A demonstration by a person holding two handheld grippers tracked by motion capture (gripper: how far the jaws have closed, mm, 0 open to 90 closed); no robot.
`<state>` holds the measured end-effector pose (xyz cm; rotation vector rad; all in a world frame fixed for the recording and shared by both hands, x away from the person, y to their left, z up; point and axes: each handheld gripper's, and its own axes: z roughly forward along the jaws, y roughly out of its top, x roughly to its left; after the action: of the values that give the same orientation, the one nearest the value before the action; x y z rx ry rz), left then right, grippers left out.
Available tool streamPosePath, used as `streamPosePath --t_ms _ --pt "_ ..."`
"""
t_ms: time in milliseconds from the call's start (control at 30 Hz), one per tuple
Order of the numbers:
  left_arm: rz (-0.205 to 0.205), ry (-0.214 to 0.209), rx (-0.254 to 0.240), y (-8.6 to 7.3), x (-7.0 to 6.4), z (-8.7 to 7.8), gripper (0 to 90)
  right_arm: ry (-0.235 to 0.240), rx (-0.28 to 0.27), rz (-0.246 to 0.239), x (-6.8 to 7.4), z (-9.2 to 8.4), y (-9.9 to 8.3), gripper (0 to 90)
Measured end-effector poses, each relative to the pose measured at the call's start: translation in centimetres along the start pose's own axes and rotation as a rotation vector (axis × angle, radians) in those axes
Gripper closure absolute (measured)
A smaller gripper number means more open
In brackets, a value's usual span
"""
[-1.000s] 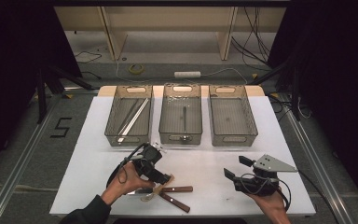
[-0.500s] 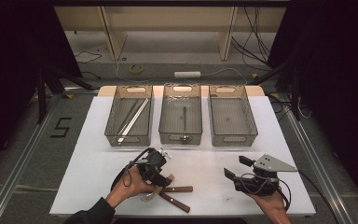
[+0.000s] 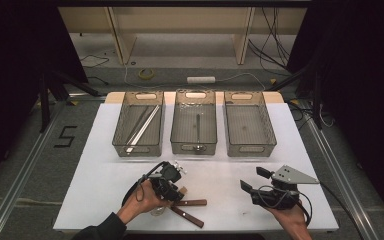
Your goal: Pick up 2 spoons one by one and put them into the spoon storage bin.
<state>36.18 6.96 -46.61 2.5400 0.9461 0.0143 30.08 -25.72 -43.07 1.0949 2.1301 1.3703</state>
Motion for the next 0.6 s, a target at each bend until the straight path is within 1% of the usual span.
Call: streamPosePath --t_ms 67,233,267,500,600 --pt "0.004 0.003 0.001 -0.01 -0.11 0.06 64.5 -0.002 0.001 0.000 0.01 0.02 -0.03 26.2" --pt "0.010 -0.006 -0.004 -0.05 -0.14 0.07 70.8 -0.003 0.000 -0.001 0.01 0.02 -0.02 26.2" --pt "0.015 -0.005 -0.001 -0.06 -0.10 0.05 71.2 -0.002 0.000 0.000 0.03 0.01 -0.02 26.1" --pt "0.015 -0.002 -0.014 -0.09 -0.09 0.01 73.2 -0.001 -0.002 -0.001 0.04 -0.01 -0.01 26.2" --pt "0.015 -0.011 -0.013 -0.06 0.06 -0.20 73.5 0.000 0.000 -0.001 0.04 0.00 -0.02 26.2"
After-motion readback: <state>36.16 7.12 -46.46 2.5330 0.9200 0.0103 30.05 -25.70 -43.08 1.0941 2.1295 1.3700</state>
